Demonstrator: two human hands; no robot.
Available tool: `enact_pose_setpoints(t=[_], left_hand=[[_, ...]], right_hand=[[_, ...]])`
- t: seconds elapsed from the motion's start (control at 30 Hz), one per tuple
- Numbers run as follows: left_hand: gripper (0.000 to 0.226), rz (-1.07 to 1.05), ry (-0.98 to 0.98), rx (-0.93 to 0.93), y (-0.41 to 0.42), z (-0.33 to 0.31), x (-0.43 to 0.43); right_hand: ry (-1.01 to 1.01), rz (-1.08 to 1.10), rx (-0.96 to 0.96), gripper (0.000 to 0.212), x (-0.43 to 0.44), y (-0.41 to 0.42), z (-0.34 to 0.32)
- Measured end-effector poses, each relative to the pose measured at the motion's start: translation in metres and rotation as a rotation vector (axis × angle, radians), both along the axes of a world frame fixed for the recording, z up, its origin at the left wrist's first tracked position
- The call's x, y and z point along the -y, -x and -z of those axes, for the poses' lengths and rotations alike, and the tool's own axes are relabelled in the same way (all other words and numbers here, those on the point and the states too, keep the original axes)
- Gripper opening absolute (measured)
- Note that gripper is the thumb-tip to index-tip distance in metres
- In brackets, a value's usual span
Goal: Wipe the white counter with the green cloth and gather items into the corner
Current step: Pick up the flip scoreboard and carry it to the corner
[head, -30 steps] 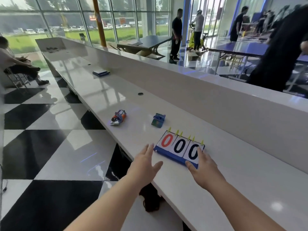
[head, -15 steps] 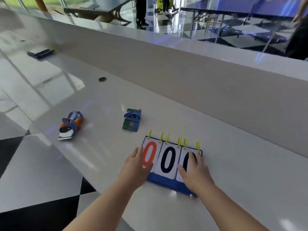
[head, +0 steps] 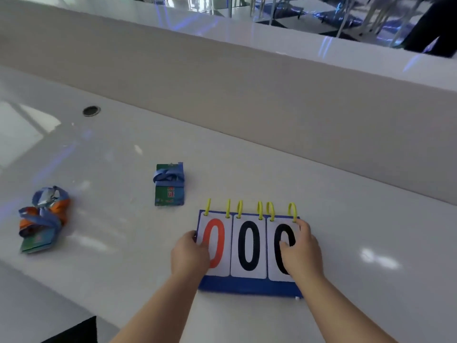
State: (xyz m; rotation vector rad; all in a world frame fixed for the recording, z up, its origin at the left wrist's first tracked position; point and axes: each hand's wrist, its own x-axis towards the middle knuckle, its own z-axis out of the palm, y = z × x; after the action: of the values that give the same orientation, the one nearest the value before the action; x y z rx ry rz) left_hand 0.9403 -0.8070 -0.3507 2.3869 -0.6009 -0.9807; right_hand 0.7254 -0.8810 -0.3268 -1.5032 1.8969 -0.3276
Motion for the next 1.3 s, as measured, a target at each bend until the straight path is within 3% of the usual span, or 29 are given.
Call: enact_pose_setpoints(t=[0.33, 0.47, 0.6, 0.97, 1.3], left_hand=[[0.036, 0.101, 0.22, -0.107, -0.021, -0.05, -0.016], [0.037, 0.172, 0.287, -0.15, -0.007, -0.076, -0.022], [0.035, 0.286, 0.346, -0.181, 0.028, -0.103, -0.02], [0.036, 0.648, 0.469, -0.29, 0.223, -0.159, -0.04], [0.034, 0.918, 0.514, -0.336, 0.483, -0.181, -0.179]], right_hand=[[0.148, 0.247, 0.112, 0.051, -0.042, 0.011, -0.048], [0.206, 0.317, 0.167, 0.031, -0.068, 0.033, -0.074], [0.308, 0.404, 0.173, 0.028, -0.095, 0.073, -0.101], [0.51, 0.697, 0.092, 0.025, -0.213, 0.248, -0.167], [0.578, 0.931, -0.074, 0.018, -0.42, 0.469, -0.198]])
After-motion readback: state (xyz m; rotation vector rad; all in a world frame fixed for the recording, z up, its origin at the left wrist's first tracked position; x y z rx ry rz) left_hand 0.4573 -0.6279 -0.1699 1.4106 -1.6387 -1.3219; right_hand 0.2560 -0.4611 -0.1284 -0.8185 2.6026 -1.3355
